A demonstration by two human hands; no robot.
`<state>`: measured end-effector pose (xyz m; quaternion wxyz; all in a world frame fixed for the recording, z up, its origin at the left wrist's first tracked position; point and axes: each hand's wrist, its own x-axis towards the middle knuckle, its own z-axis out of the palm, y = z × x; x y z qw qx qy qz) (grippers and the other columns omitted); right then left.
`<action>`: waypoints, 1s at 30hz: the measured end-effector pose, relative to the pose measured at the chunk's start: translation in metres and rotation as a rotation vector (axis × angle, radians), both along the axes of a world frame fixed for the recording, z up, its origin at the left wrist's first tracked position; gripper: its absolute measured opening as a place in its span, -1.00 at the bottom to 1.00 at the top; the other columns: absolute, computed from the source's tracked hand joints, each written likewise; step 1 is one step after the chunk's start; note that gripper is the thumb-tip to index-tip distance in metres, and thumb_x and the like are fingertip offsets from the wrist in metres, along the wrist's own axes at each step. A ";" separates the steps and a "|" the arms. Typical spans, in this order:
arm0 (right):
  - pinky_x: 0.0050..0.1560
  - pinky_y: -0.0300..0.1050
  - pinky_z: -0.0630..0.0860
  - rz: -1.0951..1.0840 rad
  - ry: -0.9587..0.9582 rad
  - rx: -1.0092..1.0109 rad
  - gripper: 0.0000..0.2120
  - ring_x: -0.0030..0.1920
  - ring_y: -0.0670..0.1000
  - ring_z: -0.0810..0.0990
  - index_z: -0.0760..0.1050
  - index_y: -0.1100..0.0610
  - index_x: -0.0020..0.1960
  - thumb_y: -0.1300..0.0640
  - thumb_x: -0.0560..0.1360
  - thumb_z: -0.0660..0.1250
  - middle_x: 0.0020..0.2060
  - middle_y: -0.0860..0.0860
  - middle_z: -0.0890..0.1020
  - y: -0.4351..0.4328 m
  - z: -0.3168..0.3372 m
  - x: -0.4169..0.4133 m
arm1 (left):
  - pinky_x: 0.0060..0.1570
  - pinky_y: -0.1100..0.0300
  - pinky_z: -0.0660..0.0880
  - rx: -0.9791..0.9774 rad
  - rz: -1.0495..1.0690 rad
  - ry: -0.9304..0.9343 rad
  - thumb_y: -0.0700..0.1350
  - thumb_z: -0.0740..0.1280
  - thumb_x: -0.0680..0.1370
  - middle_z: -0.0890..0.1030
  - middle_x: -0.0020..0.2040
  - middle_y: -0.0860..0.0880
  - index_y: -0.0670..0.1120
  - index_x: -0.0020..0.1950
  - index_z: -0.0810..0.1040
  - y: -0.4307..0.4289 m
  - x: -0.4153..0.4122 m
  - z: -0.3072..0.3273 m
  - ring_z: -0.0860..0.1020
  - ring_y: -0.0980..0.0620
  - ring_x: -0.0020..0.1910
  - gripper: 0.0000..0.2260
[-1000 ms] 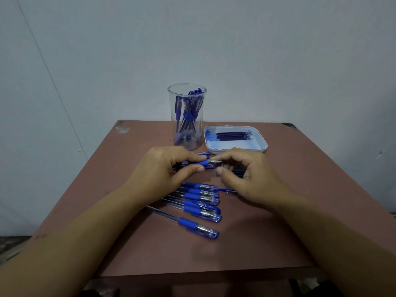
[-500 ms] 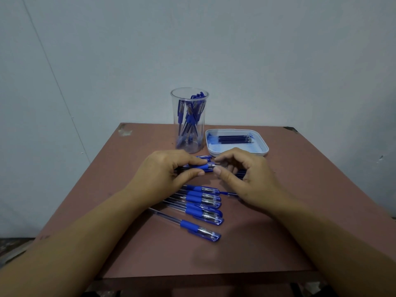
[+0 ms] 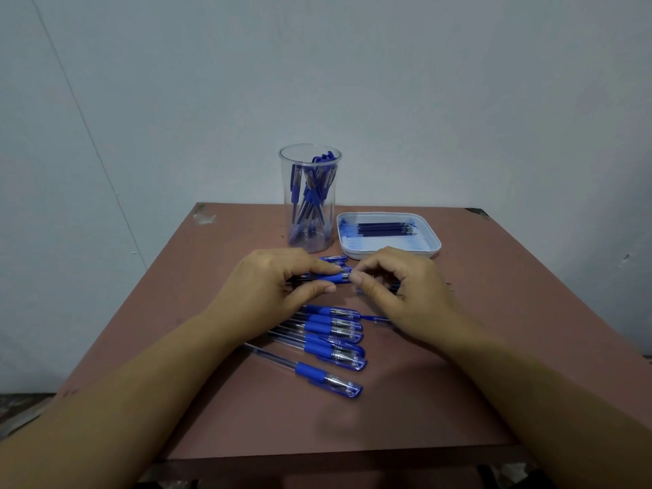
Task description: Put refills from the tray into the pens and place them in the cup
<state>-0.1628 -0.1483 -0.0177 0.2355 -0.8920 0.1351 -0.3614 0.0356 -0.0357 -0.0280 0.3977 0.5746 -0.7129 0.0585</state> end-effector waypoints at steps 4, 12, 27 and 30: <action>-0.20 -0.37 0.44 0.014 0.013 -0.005 -0.88 -0.20 -0.07 0.55 0.58 0.04 0.00 0.12 0.48 0.44 -0.19 -0.19 0.58 0.000 0.000 -0.002 | -0.16 0.09 0.58 -0.011 0.000 0.009 0.13 0.38 0.51 0.68 -0.06 0.15 0.10 0.15 0.66 0.000 0.000 -0.001 0.63 0.19 -0.12 -0.74; -0.23 -0.40 0.38 -0.001 0.002 0.002 -0.88 -0.23 -0.07 0.53 0.61 0.06 -0.04 0.02 0.52 0.35 -0.22 -0.14 0.60 0.001 0.003 -0.001 | -0.17 0.08 0.58 0.002 -0.007 0.011 0.15 0.37 0.51 0.68 -0.07 0.14 0.11 0.15 0.66 -0.001 0.000 -0.001 0.63 0.16 -0.13 -0.73; -0.21 -0.42 0.37 0.009 0.024 -0.024 -0.87 -0.22 -0.08 0.52 0.59 0.02 0.01 0.11 0.48 0.45 -0.19 -0.21 0.57 0.002 0.002 -0.003 | -0.16 0.06 0.59 -0.007 -0.016 0.021 0.13 0.38 0.51 0.68 -0.07 0.14 0.11 0.15 0.66 0.000 0.001 -0.002 0.64 0.17 -0.12 -0.75; -0.24 -0.43 0.36 0.003 0.019 0.003 -0.82 -0.24 -0.10 0.51 0.59 0.02 0.06 0.04 0.48 0.44 -0.22 -0.26 0.54 0.003 0.001 -0.002 | -0.17 0.05 0.58 -0.002 -0.015 0.021 0.13 0.38 0.51 0.68 -0.08 0.13 0.12 0.15 0.65 -0.001 0.001 -0.003 0.64 0.15 -0.13 -0.75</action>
